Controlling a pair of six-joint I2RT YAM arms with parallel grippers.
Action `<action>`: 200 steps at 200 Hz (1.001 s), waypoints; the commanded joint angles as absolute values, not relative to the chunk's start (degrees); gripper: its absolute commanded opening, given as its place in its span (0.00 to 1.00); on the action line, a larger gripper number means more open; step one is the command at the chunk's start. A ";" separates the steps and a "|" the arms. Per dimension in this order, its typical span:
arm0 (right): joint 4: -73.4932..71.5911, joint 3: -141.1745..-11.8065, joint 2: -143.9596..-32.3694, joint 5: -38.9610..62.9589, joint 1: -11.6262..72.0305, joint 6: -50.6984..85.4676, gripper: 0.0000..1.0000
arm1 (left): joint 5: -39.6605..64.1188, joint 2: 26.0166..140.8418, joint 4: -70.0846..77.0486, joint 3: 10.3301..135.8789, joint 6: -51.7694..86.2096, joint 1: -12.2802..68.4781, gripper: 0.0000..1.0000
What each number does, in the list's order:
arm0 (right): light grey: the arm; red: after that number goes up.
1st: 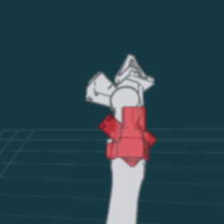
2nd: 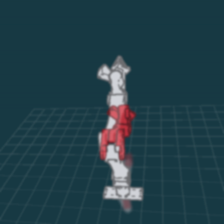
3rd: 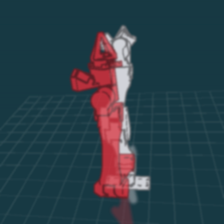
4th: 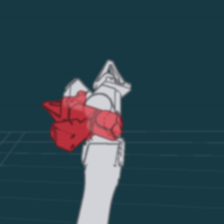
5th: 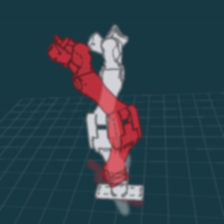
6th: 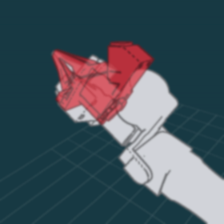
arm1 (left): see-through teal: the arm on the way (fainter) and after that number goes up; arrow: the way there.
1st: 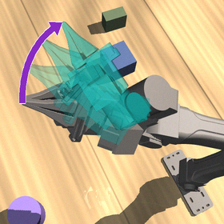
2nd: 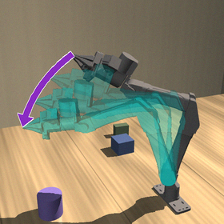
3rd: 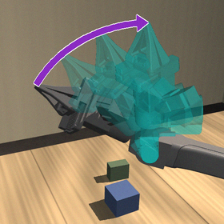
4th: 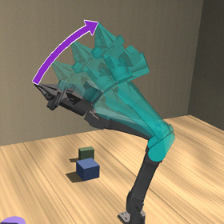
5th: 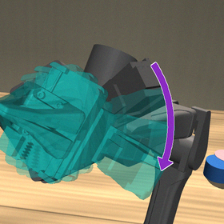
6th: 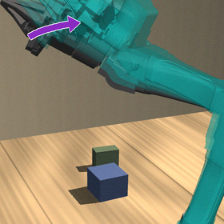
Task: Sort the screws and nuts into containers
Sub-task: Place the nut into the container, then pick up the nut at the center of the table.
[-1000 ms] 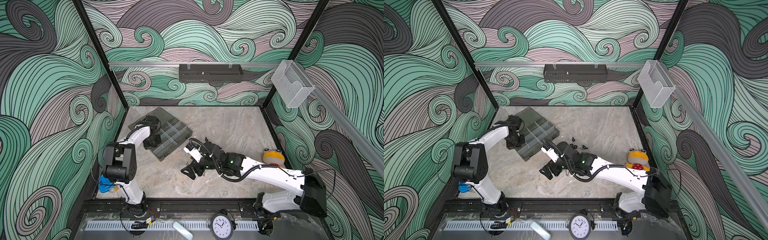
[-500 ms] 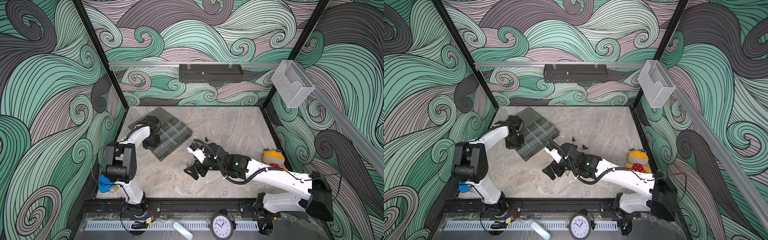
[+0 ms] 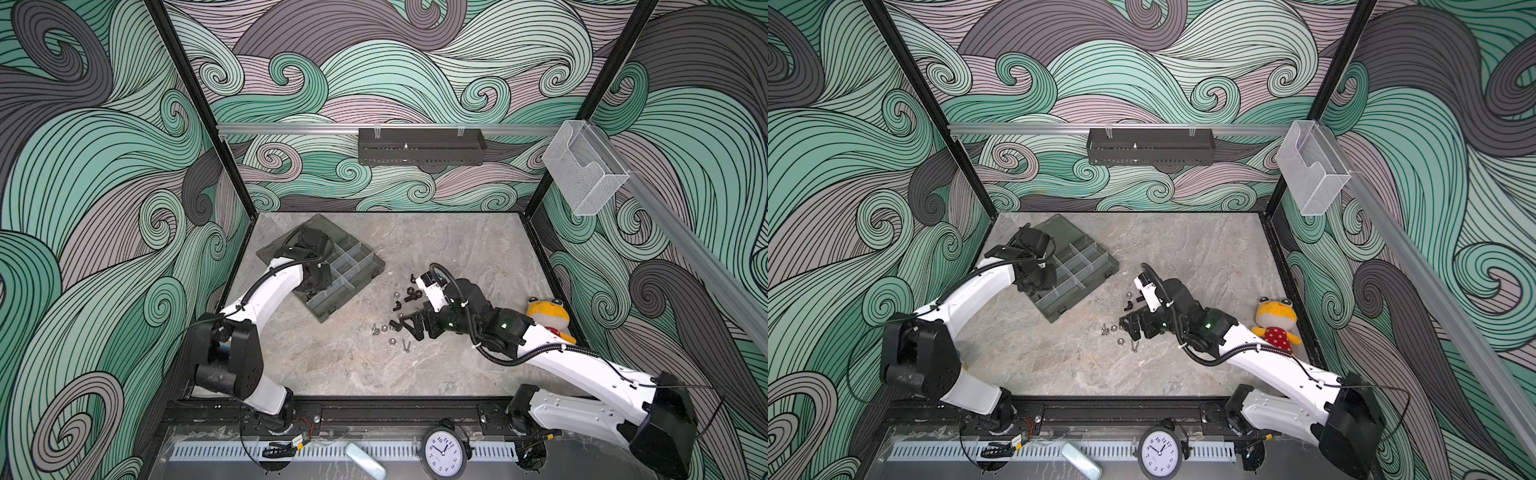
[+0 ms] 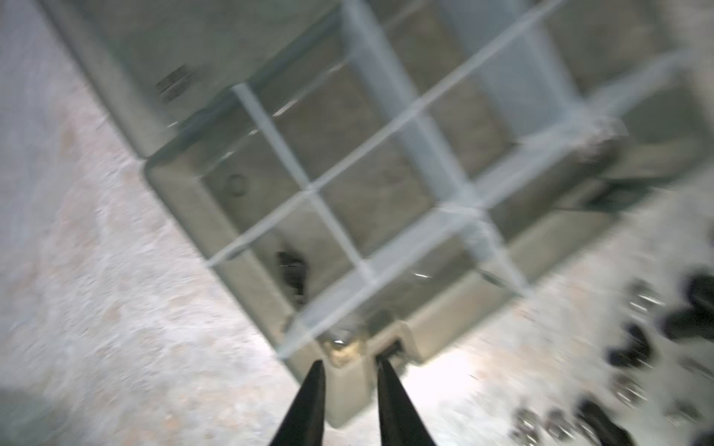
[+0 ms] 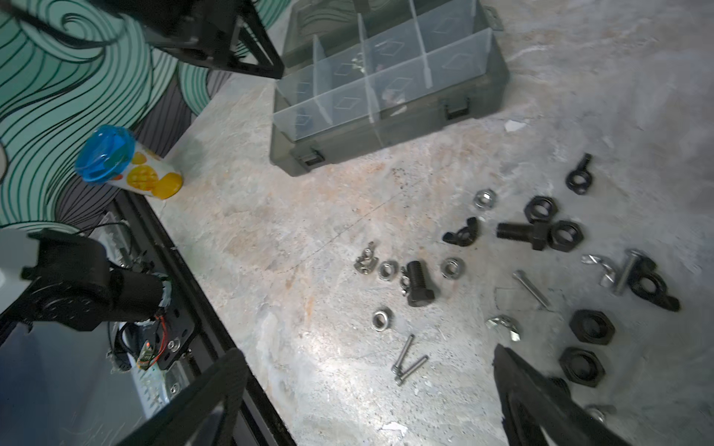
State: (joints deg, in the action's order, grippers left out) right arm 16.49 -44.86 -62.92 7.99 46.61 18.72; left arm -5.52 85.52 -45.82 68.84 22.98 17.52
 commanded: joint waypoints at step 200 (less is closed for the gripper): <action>22.33 -37.43 -61.79 20.97 20.96 17.51 0.99 | 6.76 139.60 -54.33 127.21 29.85 39.02 0.33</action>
